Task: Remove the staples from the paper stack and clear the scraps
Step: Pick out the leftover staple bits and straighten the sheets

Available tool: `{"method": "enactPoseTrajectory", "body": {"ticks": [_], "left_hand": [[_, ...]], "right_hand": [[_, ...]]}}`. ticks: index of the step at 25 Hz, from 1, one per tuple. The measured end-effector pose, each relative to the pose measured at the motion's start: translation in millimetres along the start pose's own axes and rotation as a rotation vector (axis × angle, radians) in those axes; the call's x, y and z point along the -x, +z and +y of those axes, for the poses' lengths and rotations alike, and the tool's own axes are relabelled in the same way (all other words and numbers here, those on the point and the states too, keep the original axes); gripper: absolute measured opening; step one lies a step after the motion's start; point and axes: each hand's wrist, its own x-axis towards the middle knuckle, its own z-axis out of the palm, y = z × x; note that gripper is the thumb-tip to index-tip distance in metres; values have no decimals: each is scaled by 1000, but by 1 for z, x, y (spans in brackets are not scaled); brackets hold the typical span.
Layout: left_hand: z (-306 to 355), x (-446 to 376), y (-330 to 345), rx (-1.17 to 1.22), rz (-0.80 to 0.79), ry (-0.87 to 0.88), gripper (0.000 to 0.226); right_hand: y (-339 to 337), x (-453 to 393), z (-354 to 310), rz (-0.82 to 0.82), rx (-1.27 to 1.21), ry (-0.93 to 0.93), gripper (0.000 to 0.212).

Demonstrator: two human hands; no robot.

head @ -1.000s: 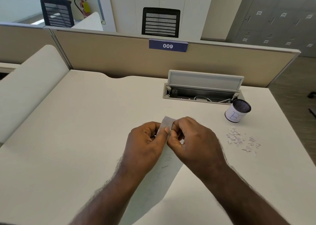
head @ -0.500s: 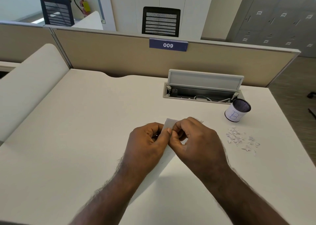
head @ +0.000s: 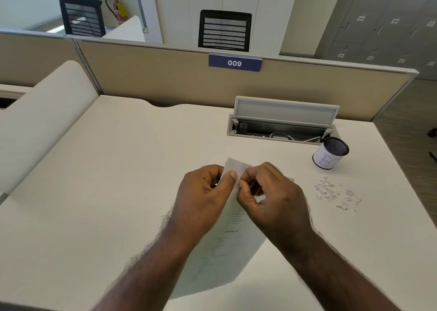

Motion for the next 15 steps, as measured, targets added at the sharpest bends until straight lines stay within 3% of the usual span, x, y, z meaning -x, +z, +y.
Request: {"method": "enactPoseTrajectory", "body": {"ticks": [8,15], "left_hand": [[-3,1,2,53,5,20,24],[-15,3,5,-77,-21,111,14]], "right_hand": [[-12,-5,-6,-97,-70,117,11],[-15,-7,-10,-205,-60,271,16]]}}
